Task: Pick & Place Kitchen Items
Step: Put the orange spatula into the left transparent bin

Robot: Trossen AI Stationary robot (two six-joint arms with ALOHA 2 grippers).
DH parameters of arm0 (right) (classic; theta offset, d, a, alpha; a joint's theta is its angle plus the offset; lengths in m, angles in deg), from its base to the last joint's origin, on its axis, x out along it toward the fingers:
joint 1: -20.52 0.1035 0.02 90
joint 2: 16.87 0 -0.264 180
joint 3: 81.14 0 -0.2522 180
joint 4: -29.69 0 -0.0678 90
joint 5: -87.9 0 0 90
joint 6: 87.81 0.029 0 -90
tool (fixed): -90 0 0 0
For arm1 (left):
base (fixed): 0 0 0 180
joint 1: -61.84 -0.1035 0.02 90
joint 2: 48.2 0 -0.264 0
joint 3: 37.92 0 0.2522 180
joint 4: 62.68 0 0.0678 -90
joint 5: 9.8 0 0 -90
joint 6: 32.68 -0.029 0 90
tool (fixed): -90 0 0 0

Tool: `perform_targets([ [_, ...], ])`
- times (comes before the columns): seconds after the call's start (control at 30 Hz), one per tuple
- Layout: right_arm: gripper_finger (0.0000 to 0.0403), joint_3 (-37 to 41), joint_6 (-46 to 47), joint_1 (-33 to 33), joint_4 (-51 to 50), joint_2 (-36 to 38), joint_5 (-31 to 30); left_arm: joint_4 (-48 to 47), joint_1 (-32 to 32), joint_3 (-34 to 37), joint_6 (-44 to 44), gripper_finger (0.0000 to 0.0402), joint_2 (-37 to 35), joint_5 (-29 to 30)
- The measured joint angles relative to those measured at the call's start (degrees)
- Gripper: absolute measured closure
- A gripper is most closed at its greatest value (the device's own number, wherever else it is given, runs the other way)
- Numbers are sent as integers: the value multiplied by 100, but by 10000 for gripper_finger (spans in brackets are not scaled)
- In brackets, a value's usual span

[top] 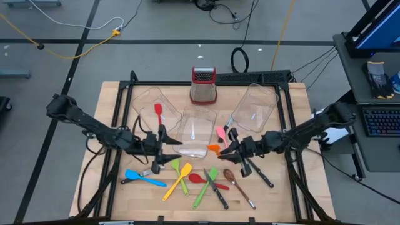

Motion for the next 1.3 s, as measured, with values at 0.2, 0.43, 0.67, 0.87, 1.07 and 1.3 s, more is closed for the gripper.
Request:
perform_targets([
  [0.2, 385, 0, 483, -262, 474, -445, 4, 495, -43, 0, -178, 165, 419, -152],
  [0.43, 385, 2, 1150, -566, 856, -896, 73, 703, -137, 0, -173, 165, 688, -329],
  [0.67, 385, -381, 1284, -699, 945, -1303, 322, 928, -282, 0, -138, 165, 836, -519],
  [0.87, 385, -946, 1225, -696, 942, -1835, 610, 978, -377, 0, -104, 165, 876, -565],
  [1.07, 385, -1270, 1343, -701, 894, -2236, 751, 985, -382, 0, -112, 165, 879, -590],
  [1.3, 385, -1467, 1352, -701, 887, -2411, 751, 971, -382, 0, -113, 165, 879, -599],
])
